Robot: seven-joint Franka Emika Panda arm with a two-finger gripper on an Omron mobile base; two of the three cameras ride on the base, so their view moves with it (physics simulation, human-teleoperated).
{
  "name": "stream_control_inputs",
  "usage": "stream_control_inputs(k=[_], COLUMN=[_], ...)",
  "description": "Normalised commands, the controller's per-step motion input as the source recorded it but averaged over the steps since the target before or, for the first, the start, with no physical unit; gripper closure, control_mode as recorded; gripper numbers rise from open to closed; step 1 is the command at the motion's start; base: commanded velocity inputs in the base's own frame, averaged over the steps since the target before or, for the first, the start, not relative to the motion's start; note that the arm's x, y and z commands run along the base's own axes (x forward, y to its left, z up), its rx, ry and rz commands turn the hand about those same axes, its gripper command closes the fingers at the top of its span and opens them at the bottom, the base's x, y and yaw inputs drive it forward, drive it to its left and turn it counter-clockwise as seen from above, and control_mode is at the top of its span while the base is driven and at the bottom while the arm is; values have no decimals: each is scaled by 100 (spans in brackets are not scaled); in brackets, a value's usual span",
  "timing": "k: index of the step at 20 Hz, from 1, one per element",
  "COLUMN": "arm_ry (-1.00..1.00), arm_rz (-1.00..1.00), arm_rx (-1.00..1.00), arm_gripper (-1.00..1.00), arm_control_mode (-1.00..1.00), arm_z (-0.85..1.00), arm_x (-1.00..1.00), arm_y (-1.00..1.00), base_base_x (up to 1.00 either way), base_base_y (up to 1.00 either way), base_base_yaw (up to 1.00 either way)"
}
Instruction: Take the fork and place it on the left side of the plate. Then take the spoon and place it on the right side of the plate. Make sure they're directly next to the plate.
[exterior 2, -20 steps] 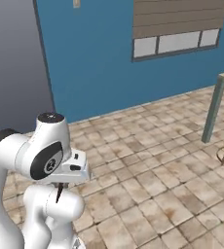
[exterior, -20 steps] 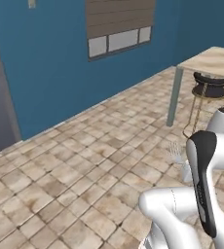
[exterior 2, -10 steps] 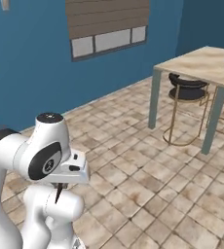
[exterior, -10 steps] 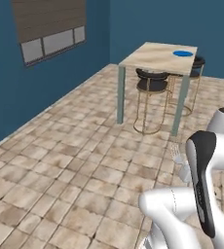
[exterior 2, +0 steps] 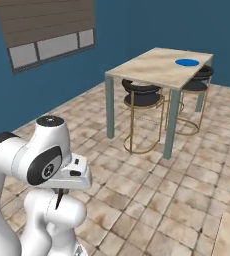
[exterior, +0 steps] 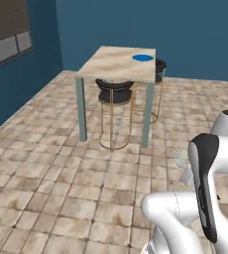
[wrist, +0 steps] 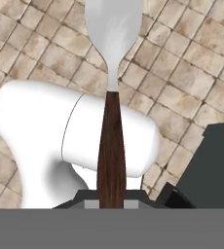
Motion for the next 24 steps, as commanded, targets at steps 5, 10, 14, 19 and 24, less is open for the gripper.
stream_control_inputs(k=[5,10,14,19,24], arm_ry=[0,0,0,0,0], arm_rz=[0,0,0,0,0], arm_rx=[0,0,0,0,0], arm_gripper=[100,100,100,100,100], arm_control_mode=[100,100,100,100,100], arm_z=[0,0,0,0,0], arm_x=[0,0,0,0,0], arm_y=[0,0,0,0,0], base_base_x=[100,100,100,100,100], base_base_y=[-15,-12,0,-1,-22], base_base_yaw=[-35,-32,-29,-26,-20])
